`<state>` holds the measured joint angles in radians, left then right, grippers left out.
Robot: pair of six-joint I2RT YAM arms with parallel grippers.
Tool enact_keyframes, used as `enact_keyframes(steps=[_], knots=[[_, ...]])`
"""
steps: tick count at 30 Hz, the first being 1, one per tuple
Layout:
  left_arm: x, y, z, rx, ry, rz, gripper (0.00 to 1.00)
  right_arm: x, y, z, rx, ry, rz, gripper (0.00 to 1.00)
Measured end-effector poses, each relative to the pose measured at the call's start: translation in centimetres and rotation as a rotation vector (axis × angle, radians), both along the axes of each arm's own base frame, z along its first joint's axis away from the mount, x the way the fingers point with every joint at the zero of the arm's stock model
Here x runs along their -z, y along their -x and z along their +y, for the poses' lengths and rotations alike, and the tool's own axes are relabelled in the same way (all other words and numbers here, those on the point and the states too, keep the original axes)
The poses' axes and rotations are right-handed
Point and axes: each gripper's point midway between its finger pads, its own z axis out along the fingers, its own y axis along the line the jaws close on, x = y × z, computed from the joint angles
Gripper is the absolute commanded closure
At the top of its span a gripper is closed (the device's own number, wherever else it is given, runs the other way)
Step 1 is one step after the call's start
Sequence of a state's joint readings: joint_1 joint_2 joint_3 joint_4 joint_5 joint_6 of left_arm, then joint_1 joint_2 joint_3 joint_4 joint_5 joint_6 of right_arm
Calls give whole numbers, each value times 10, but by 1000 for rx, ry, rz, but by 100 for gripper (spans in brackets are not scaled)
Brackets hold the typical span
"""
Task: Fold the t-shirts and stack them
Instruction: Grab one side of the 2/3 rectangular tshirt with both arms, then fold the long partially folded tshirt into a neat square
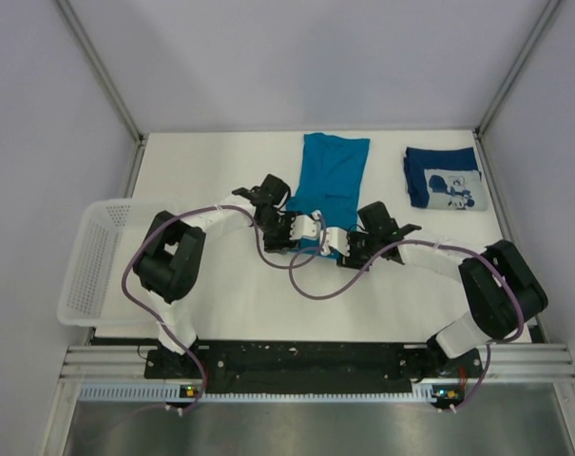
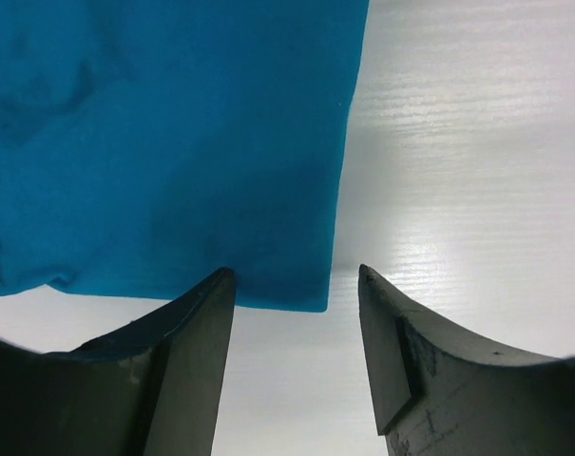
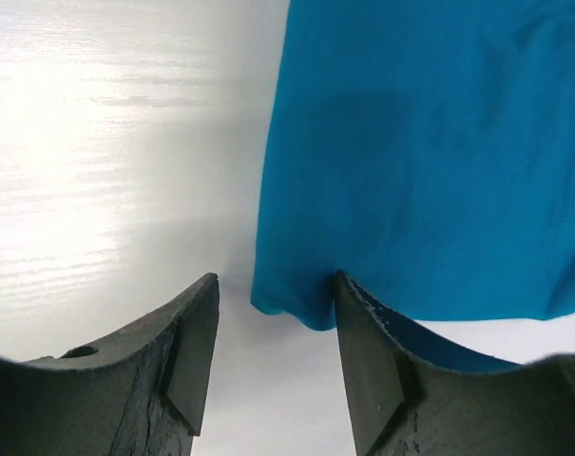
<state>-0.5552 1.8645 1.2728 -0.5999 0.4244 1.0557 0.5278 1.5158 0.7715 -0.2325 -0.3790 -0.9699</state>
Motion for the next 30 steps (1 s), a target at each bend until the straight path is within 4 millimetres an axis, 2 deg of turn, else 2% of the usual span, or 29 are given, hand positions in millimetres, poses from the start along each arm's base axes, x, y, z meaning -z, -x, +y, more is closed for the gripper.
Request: enact_keyframes(steps=[5, 7, 8, 10, 11, 12, 17, 20, 22, 24, 30], knots=[[10, 8, 8, 29, -50, 20, 43, 9, 6, 0, -13, 28, 10, 53], [13, 9, 10, 35, -61, 24, 47, 10, 6, 1, -16, 32, 8, 63], [15, 10, 11, 36, -67, 28, 55, 10, 6, 1, -16, 36, 7, 74], [18, 11, 12, 35, -77, 36, 86, 12, 6, 0, -13, 44, 7, 92], [18, 10, 12, 31, -82, 34, 97, 13, 6, 0, -13, 49, 5, 98], [18, 8, 13, 31, -86, 25, 100, 14, 6, -1, -8, 51, 10, 100], [17, 7, 13, 11, -93, 22, 100, 12, 7, -4, 9, 61, 16, 100], [15, 17, 12, -6, -99, 52, 100, 5, 16, -8, 19, 70, 31, 100], [7, 26, 13, -21, -100, 70, 100, -7, 25, -10, 16, 76, 33, 100], [-7, 36, 15, -35, -90, 79, 100, -23, 36, -8, 1, 72, 23, 100], [-74, 80, 29, -66, -19, 70, 100, -83, 82, 1, -72, -16, -12, 100]])
